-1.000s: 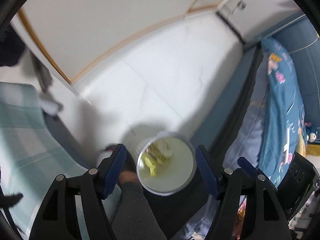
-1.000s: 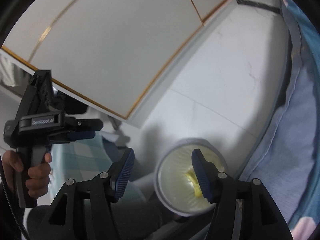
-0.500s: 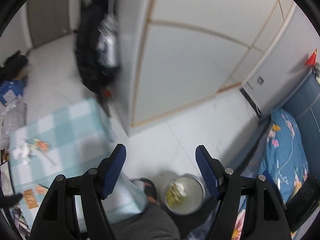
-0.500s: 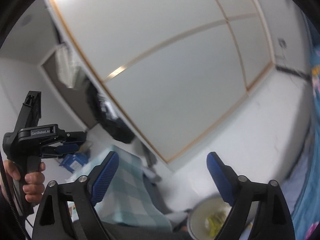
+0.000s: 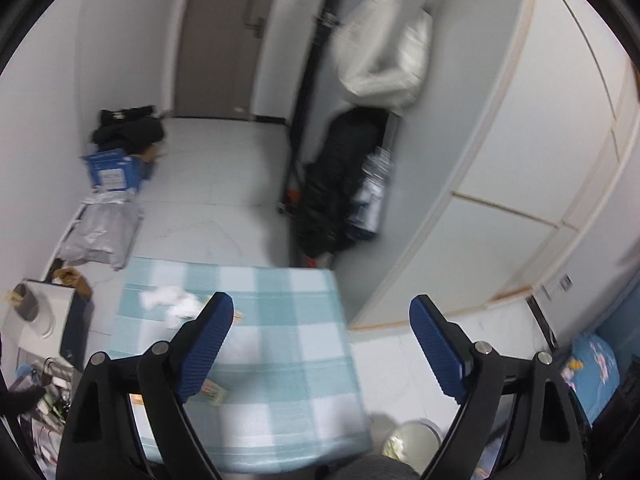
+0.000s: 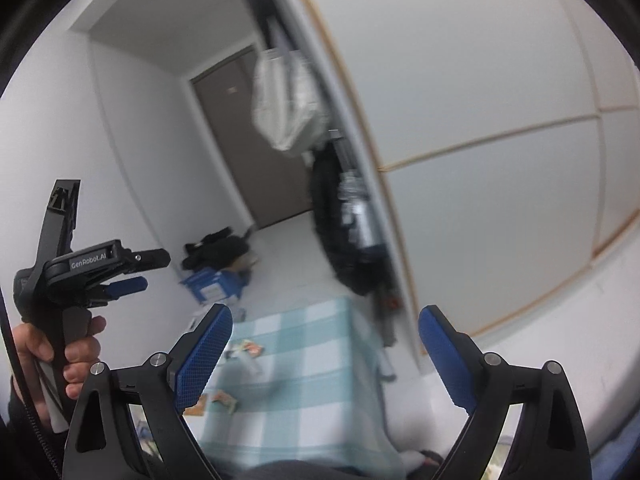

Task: Collect trash
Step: 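Raise both tools from the bin back over the table, then grasp the crumpled white tissue on the table with the right tool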

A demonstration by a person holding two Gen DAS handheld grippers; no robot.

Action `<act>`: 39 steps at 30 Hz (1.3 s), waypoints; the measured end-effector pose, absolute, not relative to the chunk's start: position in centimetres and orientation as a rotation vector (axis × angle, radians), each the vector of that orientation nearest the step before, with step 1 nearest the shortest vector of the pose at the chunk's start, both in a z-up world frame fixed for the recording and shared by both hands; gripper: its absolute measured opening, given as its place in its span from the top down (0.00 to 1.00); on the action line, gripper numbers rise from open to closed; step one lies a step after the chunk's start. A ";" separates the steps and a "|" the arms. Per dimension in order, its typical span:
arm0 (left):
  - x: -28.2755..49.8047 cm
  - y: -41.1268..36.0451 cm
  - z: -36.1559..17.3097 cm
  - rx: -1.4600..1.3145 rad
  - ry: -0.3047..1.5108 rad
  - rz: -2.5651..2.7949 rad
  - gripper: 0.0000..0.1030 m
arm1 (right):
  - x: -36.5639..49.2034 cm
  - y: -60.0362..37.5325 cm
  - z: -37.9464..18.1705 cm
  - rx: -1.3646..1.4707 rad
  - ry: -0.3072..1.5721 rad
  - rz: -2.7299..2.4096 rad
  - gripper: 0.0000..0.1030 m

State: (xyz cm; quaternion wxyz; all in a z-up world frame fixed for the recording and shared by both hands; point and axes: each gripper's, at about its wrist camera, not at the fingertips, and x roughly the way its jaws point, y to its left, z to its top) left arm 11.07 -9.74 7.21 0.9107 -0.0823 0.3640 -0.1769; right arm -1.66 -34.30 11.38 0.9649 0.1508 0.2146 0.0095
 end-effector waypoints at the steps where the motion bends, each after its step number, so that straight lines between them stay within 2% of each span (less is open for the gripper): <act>1: 11.2 -9.2 7.2 -0.180 0.740 -0.349 0.11 | -1.0 -33.3 11.6 0.295 0.437 0.038 0.06; 6: 11.6 -5.6 6.6 -0.223 0.655 -0.208 0.02 | 2.1 -29.3 11.6 0.254 0.455 0.130 0.05; 15: 12.8 0.5 5.4 -0.288 0.538 -0.023 0.01 | 8.1 -22.5 11.1 0.176 0.463 0.252 0.00; 22: 15.0 4.1 1.4 -0.363 0.519 0.122 0.01 | 13.7 -17.9 8.6 0.103 0.506 0.312 0.00; 29: 17.7 7.5 -4.6 -0.424 0.619 0.169 0.01 | 19.1 -13.8 4.5 0.023 0.595 0.387 0.00; 34: 19.9 9.9 -7.8 -0.502 0.752 0.162 0.01 | 23.9 -11.0 -0.5 -0.034 0.762 0.472 0.00; 39: 21.3 11.4 -9.6 -0.525 0.806 0.229 0.01 | 27.7 -8.0 -5.7 -0.153 0.909 0.534 0.01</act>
